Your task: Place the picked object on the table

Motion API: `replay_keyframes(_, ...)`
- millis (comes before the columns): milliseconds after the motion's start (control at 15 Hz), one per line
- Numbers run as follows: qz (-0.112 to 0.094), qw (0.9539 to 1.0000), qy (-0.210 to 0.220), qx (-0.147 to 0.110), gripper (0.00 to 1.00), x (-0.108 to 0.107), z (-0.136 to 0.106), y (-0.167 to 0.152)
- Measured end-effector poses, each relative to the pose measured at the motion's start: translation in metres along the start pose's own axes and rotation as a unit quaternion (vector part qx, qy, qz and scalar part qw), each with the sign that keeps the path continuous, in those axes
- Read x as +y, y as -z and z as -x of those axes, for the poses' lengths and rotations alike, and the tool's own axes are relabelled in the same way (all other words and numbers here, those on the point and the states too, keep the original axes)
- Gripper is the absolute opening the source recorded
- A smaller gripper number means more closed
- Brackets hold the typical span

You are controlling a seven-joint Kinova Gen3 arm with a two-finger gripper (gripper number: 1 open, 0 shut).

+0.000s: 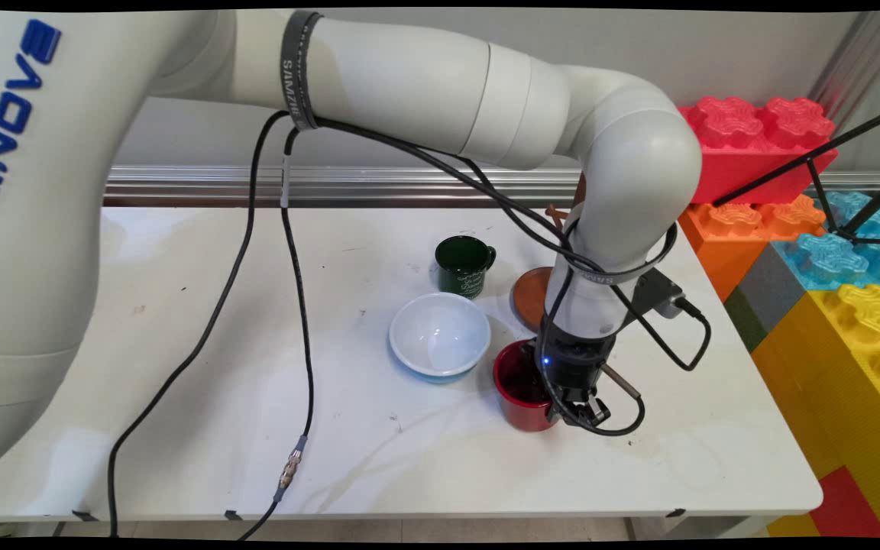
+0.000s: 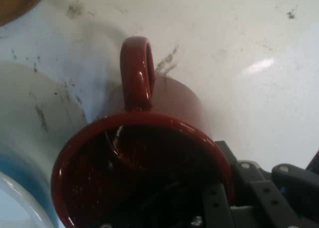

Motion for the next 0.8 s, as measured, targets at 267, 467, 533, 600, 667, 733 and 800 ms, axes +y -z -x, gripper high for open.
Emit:
replay_keyframes(267, 0.001, 1.0, 0.003, -0.005, 1.0, -0.0007, -0.0005, -0.0029)
replay_keyframes(467, 0.002, 1.0, 0.005, -0.005, 1.0, -0.0018, -0.0016, -0.0051)
replay_keyframes(533, 0.002, 1.0, 0.005, -0.004, 1.0, -0.0022, -0.002, -0.0055)
replay_keyframes(600, 0.003, 1.0, 0.006, -0.003, 1.0, -0.0032, -0.0027, -0.0058)
replay_keyframes(667, 0.004, 1.0, 0.006, 0.0, 1.0, -0.0043, -0.0034, -0.0057)
replay_keyframes(733, 0.005, 1.0, 0.006, 0.004, 1.0, -0.0057, -0.0041, -0.0052)
replay_keyframes(800, 0.005, 0.9999, 0.006, 0.007, 1.0, -0.007, -0.0044, -0.0045)
